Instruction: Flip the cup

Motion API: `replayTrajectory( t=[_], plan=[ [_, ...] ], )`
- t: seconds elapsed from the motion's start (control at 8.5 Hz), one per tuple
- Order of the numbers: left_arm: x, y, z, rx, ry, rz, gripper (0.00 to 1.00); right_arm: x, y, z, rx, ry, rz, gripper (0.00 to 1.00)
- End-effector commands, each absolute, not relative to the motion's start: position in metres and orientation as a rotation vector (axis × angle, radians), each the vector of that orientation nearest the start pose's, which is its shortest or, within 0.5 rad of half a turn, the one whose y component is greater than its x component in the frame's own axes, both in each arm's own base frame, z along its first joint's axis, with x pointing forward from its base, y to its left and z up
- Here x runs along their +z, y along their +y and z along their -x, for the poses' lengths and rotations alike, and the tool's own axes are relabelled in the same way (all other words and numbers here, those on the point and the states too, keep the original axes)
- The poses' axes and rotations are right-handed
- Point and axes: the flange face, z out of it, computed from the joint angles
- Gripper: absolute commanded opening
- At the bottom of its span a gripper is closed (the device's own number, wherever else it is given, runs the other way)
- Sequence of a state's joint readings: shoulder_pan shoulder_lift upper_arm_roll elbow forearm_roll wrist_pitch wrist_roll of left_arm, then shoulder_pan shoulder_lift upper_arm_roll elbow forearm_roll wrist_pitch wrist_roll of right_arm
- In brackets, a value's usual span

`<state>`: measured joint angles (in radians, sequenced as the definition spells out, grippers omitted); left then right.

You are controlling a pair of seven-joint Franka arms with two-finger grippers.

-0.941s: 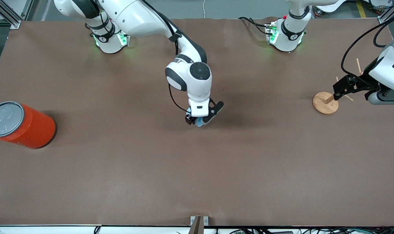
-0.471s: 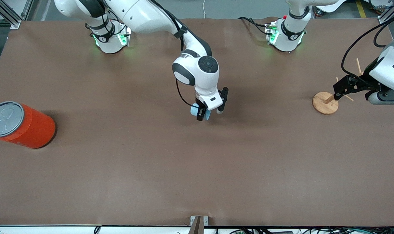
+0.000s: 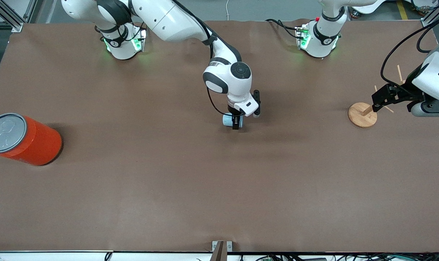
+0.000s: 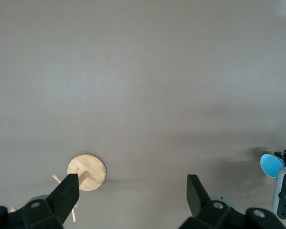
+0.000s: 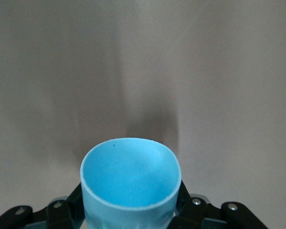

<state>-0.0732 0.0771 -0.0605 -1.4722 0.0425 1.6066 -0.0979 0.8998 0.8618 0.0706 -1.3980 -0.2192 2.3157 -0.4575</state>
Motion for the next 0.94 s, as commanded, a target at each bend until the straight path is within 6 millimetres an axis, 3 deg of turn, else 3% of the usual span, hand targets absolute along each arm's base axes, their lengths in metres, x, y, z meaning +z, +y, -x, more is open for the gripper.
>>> replayTrajectory(
  t=[0.0, 0.12, 0.24, 0.59, 0.71, 0.82],
  plan=[
    [0.635, -0.069, -0.576, -0.093, 0.073, 3.101, 1.00, 0.192, 0.599, -0.434, -0.152, -2.294, 2.298, 0.68],
    [0.635, -0.069, -0.576, -0.090, 0.073, 3.101, 1.00, 0.197, 0.596, -0.439, -0.157, -2.287, 2.301, 1.00],
    [0.634, -0.069, -0.576, -0.090, 0.073, 3.102, 1.00, 0.200, 0.596, -0.440, -0.159, -2.278, 2.308, 1.00],
    [0.620, -0.074, -0.582, -0.051, 0.083, 3.110, 1.00, 0.240, 0.594, -0.442, -0.133, -2.262, 2.328, 1.00],
    [0.610, -0.082, -0.581, -0.009, 0.089, 3.161, 1.00, 0.277, 0.581, -0.451, -0.093, -2.238, 2.373, 1.00],
    [0.591, -0.087, -0.585, 0.061, 0.076, 3.232, 1.00, 0.316, 0.551, -0.467, -0.039, -2.148, 2.432, 1.00]
  ],
)
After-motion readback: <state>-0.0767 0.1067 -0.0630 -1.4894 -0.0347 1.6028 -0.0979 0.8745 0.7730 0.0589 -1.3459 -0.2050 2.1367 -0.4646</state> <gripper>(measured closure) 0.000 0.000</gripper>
